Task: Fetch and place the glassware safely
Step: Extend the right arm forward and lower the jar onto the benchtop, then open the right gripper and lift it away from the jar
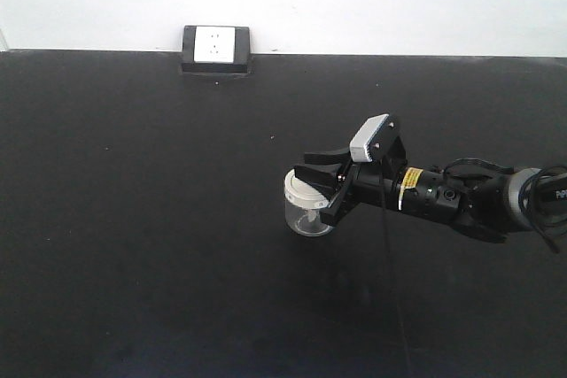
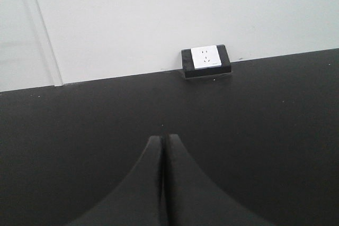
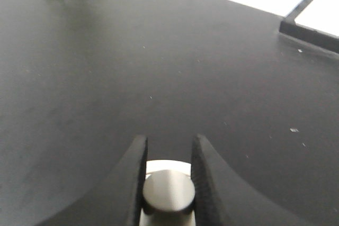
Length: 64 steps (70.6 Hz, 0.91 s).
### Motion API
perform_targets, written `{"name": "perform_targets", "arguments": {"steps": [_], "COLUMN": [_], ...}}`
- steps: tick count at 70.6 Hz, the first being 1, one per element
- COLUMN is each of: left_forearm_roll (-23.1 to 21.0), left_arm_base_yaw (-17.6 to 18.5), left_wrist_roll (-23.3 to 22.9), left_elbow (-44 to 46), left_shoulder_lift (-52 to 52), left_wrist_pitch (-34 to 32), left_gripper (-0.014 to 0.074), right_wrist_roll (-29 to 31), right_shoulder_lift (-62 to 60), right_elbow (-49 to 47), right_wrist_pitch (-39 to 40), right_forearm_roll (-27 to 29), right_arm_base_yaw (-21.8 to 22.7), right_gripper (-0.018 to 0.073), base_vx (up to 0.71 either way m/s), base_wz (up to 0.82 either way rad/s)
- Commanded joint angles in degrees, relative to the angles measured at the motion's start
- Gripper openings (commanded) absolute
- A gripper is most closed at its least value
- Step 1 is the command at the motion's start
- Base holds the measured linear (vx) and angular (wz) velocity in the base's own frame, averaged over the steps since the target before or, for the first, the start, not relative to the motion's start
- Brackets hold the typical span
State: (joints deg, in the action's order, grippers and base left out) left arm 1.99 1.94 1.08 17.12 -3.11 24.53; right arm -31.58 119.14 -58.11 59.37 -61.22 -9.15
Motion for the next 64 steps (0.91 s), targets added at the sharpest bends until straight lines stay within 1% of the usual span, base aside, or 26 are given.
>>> {"name": "perform_targets", "arguments": {"steps": [1,11,24,32,35,40,47,60,64], "left_forearm_roll": [-0.2,-0.2,-0.2,-0.2,-0.2,-0.2,-0.2,-0.2,-0.2], "left_arm_base_yaw": [0.1,0.1,0.1,0.1,0.1,0.1,0.1,0.1,0.1], "left_wrist_roll": [-0.2,-0.2,-0.2,-0.2,-0.2,-0.2,-0.2,-0.2,-0.2], "left_elbow": [1.4,1.4,1.4,1.4,1.4,1.4,1.4,1.4,1.4], "left_shoulder_lift": [-0.6,-0.6,-0.6,-0.6,-0.6,-0.6,-0.6,-0.6,-0.6], "left_wrist_pitch": [-3.9,-3.9,-3.9,-3.9,-3.9,-3.9,-3.9,-3.9,-3.9], "left_gripper": [-0.0007,-0.0007,-0.0007,-0.0007,-0.0007,-0.0007,-0.0007,-0.0007,-0.0007], "right_wrist_roll": [1.1,2.5,2.5,2.5,2.5,2.3,2.2,2.1,2.1], "right_shoulder_lift": [-1.9,-1.2,-1.1,-1.1,-1.1,-1.1,-1.1,-1.1,-1.1], "right_elbow": [-1.4,-1.4,-1.4,-1.4,-1.4,-1.4,-1.4,-1.4,-1.4], "right_wrist_pitch": [5.7,6.1,6.3,6.3,6.3,6.6,7.0,7.0,7.0], "right_forearm_roll": [2.3,2.3,2.3,2.1,2.1,1.8,1.6,1.6,2.0], "right_arm_base_yaw": [0.3,0.3,0.3,0.3,0.3,0.3,0.3,0.3,0.3], "right_gripper": [-0.0001,-0.0001,0.0003,0.0032,0.0056,0.011,0.0229,0.0513,0.0575], "base_vx": [0.0,0.0,0.0,0.0,0.0,0.0,0.0,0.0,0.0], "base_wz": [0.0,0.0,0.0,0.0,0.0,0.0,0.0,0.0,0.0]}}
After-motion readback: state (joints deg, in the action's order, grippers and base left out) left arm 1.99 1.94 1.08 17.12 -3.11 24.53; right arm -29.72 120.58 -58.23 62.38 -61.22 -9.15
